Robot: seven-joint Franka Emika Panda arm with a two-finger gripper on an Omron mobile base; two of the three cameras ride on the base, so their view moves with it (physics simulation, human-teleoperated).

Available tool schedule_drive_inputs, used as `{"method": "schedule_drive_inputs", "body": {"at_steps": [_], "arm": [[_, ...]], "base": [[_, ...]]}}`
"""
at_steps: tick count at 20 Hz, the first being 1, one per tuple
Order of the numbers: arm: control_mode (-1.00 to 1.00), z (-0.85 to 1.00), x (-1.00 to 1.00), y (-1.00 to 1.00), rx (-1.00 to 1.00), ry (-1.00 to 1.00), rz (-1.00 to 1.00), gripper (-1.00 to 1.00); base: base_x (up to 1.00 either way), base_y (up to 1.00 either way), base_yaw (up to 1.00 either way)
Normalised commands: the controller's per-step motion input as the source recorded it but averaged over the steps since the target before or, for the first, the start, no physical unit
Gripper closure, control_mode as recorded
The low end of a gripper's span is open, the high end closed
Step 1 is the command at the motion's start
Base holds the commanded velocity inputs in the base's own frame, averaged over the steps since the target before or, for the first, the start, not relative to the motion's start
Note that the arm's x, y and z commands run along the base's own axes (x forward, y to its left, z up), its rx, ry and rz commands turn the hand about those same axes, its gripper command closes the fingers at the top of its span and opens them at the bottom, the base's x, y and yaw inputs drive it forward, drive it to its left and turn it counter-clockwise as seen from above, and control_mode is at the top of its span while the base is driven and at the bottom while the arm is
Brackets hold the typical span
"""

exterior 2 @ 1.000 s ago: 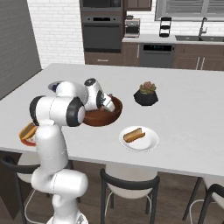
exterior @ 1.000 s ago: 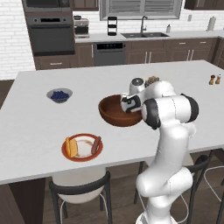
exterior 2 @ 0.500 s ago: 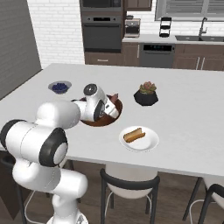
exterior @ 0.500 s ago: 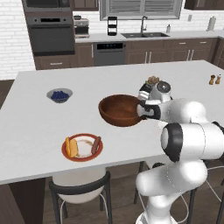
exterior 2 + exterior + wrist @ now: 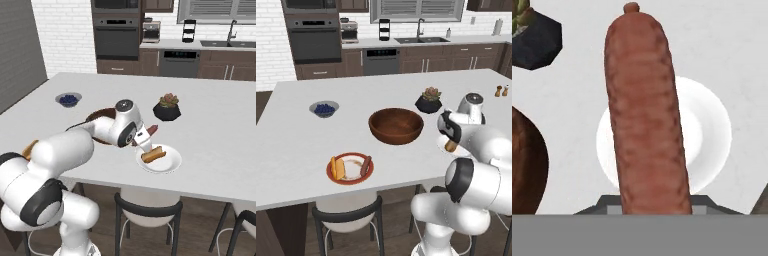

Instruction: Place one bun and one sausage from the bowl on each plate.

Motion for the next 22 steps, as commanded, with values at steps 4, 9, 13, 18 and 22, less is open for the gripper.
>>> {"method": "schedule_drive_inputs", "body": {"at_steps": [4,9,13,18,22], "arm": [[-1.0,-0.5,-0.18,-0.4,0.11,0.06,-0.03,1.0],[-1.0,-0.43,-0.04,-0.26,0.1,0.01,0.0,1.0],[-1.0,-0.37,0.0,-0.24,0.04,0.0,0.0,1.0],[-1.0,-0.42,0.03,-0.28,0.0,0.02,0.0,1.0],[-1.0,-0.32,0.24,-0.02,0.0,0.04,0.0,1.0]], "base": [[0.0,0.0,0.0],[0.0,0.0,0.0],[0.0,0.0,0.0],[0.0,0.0,0.0],[0.0,0.0,0.0]]}}
